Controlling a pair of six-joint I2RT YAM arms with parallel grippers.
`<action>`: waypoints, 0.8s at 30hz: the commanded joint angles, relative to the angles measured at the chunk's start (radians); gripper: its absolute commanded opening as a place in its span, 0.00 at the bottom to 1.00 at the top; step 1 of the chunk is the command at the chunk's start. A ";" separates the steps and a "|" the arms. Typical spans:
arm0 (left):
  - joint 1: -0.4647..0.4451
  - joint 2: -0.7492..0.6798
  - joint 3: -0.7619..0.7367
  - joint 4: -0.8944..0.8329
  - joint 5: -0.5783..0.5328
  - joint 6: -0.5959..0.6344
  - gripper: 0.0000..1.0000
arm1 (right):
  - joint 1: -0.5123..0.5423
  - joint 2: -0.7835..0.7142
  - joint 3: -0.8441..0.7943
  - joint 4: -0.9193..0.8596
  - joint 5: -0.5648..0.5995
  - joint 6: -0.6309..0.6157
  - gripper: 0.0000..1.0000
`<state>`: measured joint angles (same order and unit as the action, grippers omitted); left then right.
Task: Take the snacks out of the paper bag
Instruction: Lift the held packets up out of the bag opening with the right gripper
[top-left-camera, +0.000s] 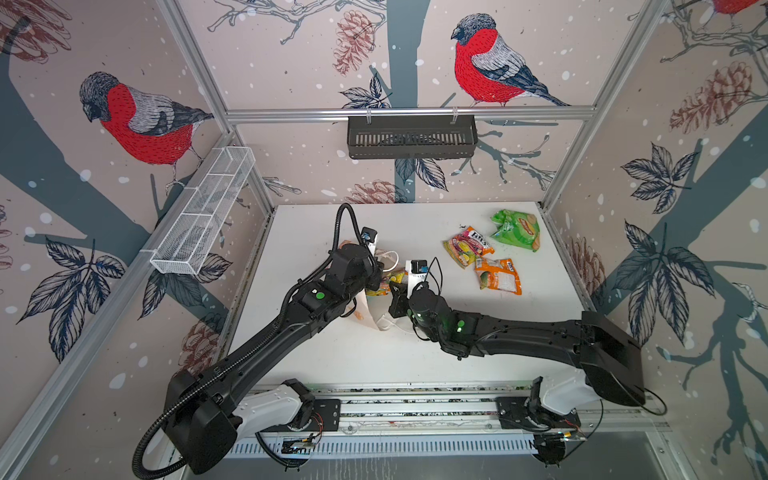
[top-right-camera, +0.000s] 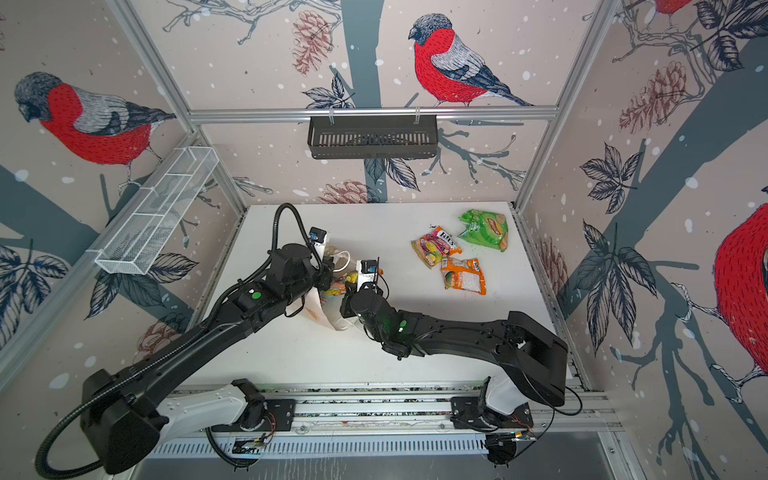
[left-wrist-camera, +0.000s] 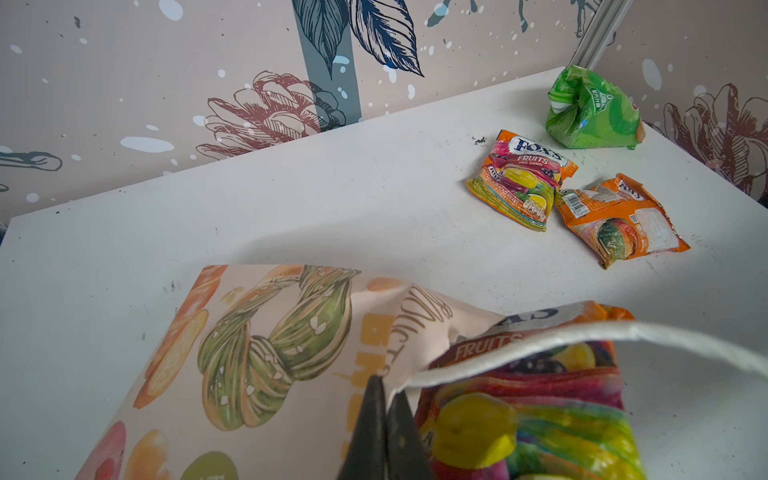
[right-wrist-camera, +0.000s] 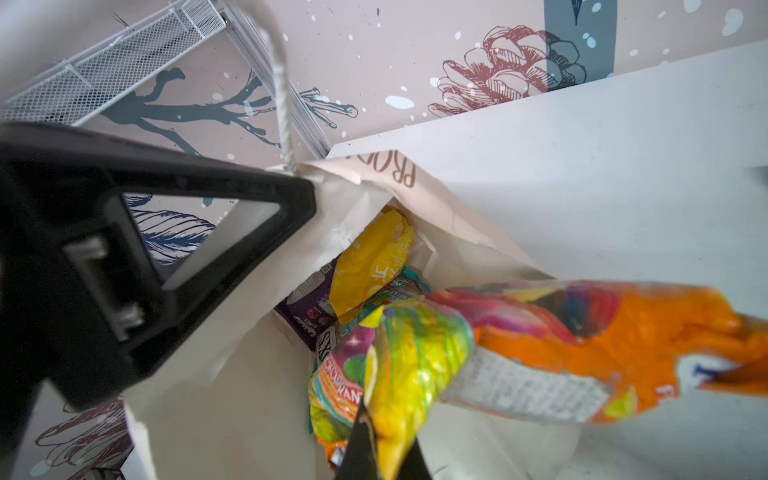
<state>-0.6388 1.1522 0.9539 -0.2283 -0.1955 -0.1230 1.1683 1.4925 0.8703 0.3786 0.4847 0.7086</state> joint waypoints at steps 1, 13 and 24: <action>0.004 0.004 -0.001 -0.012 -0.020 0.000 0.00 | 0.002 -0.041 -0.018 -0.006 0.050 -0.001 0.00; 0.005 0.000 -0.006 -0.012 -0.044 0.007 0.00 | -0.007 -0.184 -0.090 -0.083 0.094 0.015 0.00; 0.008 0.004 0.000 -0.031 -0.074 -0.001 0.00 | -0.009 -0.273 -0.091 -0.168 0.105 0.045 0.00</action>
<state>-0.6331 1.1576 0.9504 -0.2409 -0.2474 -0.1223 1.1591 1.2469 0.7757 0.2039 0.5583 0.7383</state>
